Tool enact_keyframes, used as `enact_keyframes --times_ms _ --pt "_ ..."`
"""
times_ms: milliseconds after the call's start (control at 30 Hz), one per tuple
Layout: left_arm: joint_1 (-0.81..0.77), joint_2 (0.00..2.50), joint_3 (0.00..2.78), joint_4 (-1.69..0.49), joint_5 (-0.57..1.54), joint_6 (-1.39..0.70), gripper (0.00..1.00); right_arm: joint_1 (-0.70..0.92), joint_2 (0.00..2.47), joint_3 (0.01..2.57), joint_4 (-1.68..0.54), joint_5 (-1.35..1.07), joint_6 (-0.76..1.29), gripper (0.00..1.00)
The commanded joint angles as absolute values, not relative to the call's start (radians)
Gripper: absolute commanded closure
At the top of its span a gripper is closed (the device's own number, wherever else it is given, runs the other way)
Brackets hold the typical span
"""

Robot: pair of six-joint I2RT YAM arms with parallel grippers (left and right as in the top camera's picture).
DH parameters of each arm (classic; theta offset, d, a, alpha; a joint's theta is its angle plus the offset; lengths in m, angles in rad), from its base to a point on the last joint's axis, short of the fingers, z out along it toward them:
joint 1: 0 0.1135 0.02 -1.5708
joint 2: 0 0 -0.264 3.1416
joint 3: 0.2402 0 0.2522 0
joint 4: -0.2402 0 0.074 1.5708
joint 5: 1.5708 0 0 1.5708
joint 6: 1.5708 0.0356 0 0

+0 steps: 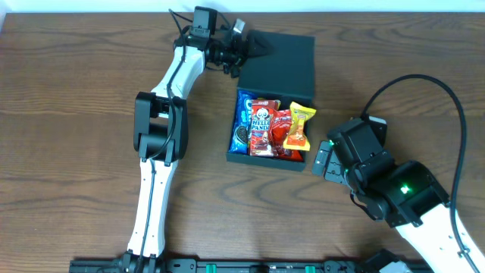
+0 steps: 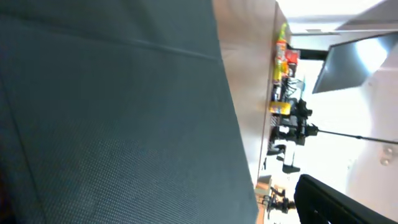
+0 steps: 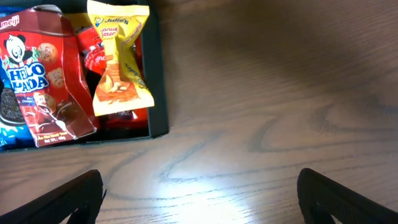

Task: Pack container
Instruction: 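Hook the left gripper behind the upright lid's top edge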

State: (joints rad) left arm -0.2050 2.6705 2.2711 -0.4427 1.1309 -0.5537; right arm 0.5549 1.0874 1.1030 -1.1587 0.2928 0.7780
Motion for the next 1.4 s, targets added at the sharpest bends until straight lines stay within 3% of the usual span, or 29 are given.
enact_keyframes --times_ms 0,300,667,1100,1367 --pt "-0.207 2.665 2.286 -0.418 1.208 -0.553 0.05 0.562 1.087 1.105 -1.159 0.315 0.793 0.01" --pt "-0.203 2.646 2.292 -0.413 1.301 -0.466 0.04 0.562 1.087 1.105 -1.159 0.319 0.792 0.01" --pt "-0.204 2.506 2.292 -0.745 1.097 -0.147 0.04 0.562 1.087 1.105 -1.159 0.341 0.792 0.01" --pt "-0.213 2.448 2.292 -0.788 1.108 -0.052 0.04 0.562 1.087 1.105 -1.159 0.344 0.792 0.01" --pt "-0.218 2.317 2.292 -0.921 0.976 0.071 0.04 0.562 1.087 1.105 -1.158 0.356 0.793 0.01"
